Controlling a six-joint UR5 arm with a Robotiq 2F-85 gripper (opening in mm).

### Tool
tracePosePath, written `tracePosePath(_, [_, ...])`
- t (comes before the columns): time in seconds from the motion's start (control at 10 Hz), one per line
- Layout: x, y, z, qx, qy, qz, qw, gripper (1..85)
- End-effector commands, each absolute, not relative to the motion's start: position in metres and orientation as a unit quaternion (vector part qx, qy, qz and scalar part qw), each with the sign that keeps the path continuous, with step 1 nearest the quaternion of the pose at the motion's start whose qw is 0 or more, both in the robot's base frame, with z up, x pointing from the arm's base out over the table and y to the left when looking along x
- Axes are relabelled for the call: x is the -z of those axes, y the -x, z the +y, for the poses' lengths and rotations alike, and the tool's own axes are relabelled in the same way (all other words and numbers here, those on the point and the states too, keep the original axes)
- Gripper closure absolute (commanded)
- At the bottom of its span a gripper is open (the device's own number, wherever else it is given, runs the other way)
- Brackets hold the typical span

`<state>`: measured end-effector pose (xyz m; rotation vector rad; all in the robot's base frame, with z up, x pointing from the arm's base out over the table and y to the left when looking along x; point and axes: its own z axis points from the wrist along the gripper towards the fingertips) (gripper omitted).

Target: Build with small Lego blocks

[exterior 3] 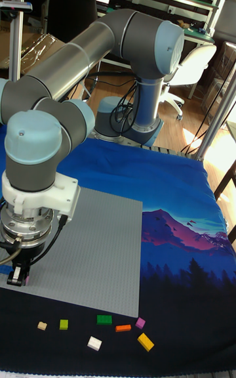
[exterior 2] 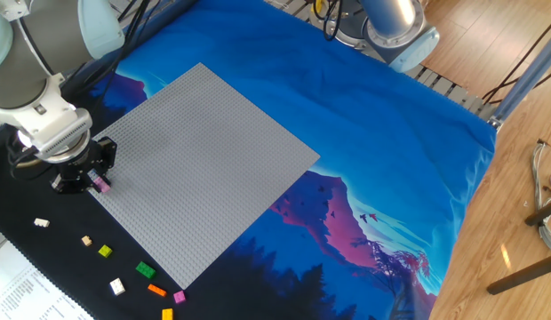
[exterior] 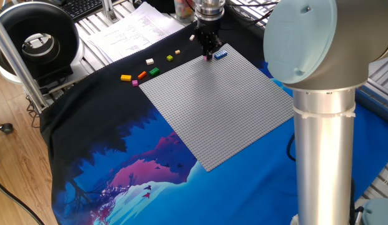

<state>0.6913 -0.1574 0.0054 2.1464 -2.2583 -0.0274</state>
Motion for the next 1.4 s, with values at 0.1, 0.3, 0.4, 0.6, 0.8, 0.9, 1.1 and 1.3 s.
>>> tracePosePath(0.1, [-0.013,-0.693,-0.161,-0.001,-0.687,-0.726,0.014,71.3])
tracePosePath(0.3, [-0.012,-0.693,-0.159,0.002,-0.686,-0.727,0.011,66.0])
tracePosePath(0.4, [-0.01,-0.693,-0.157,0.008,-0.686,-0.728,0.007,61.3])
tracePosePath(0.6, [-0.009,-0.693,-0.157,0.01,-0.686,-0.727,0.006,50.3])
tracePosePath(0.8, [-0.008,-0.694,-0.155,0.012,-0.686,-0.727,0.003,45.7])
tracePosePath(0.9, [-0.008,-0.693,-0.155,0.014,-0.686,-0.727,0.003,44.7])
tracePosePath(1.1, [-0.008,-0.69,-0.155,0.018,-0.684,-0.73,0.006,43.3])
tracePosePath(1.3, [-0.01,-0.679,-0.152,0.037,-0.667,-0.744,0.019,52.3])
